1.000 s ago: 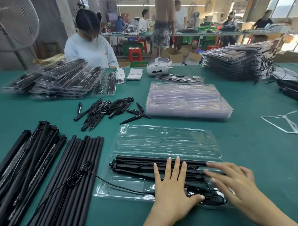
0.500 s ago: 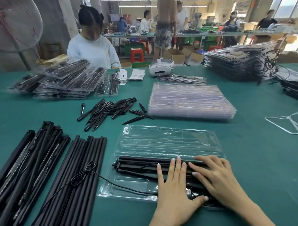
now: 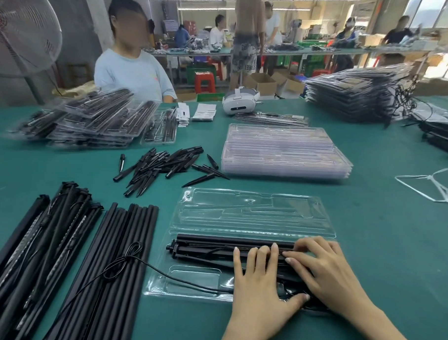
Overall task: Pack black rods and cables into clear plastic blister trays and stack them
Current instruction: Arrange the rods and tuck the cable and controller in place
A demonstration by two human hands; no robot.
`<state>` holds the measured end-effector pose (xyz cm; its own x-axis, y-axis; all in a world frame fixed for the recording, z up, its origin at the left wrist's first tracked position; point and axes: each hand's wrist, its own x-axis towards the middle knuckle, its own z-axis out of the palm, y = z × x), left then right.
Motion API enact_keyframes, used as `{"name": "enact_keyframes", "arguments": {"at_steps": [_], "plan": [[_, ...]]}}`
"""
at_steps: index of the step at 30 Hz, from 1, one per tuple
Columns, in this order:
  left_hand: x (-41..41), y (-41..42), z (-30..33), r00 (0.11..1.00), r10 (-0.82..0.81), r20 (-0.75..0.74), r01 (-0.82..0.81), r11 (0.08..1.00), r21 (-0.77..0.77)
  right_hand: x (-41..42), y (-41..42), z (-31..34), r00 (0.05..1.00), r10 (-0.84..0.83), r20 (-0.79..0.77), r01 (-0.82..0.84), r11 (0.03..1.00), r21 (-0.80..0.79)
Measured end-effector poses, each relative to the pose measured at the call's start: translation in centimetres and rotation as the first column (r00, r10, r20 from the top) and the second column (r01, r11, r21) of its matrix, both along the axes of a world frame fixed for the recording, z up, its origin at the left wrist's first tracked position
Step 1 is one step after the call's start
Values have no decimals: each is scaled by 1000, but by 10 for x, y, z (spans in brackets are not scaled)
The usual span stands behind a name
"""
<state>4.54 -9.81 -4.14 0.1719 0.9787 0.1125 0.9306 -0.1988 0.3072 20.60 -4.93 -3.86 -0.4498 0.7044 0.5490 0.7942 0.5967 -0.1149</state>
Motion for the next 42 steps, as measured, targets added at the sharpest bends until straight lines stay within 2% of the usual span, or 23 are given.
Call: {"name": "enact_keyframes", "arguments": {"at_steps": [4,6,10,12,17,19,25,32,34,39,42], "plan": [[1,0,4,998,21,-59,-17,998,63,-3,-2,2,1000,-15,-4,15,998,-61],[-2,1,5,999,-17,-36,16,1000,-8,2,-2,1,998,20,-56,-27,991,-132],[-2,7,-1,997,-52,-59,45,992,-122,21,-6,6,950,40,-310,-147,932,-332],[-1,9,-2,997,-42,-58,34,991,-130,41,-13,14,922,28,-385,-170,925,-339],[-3,9,-5,998,-35,-51,28,991,-131,83,-38,28,960,83,-269,-191,893,-406],[-2,9,-5,998,-34,-51,26,990,-139,83,-48,24,971,37,-234,-137,895,-425],[-2,9,-5,997,-39,-65,28,987,-159,69,-56,12,936,-153,-317,7,908,-419],[-2,8,-3,998,-34,-47,27,989,-145,59,-55,18,902,-266,-339,48,844,-535],[-2,8,-4,999,-33,-38,27,989,-145,59,-51,21,906,-287,-310,57,810,-584],[3,8,-1,1000,28,5,-27,989,-142,52,-44,21,987,-158,34,152,836,-527],[10,7,2,999,53,1,-52,988,-146,50,-39,22,984,-132,120,176,827,-534]]}}
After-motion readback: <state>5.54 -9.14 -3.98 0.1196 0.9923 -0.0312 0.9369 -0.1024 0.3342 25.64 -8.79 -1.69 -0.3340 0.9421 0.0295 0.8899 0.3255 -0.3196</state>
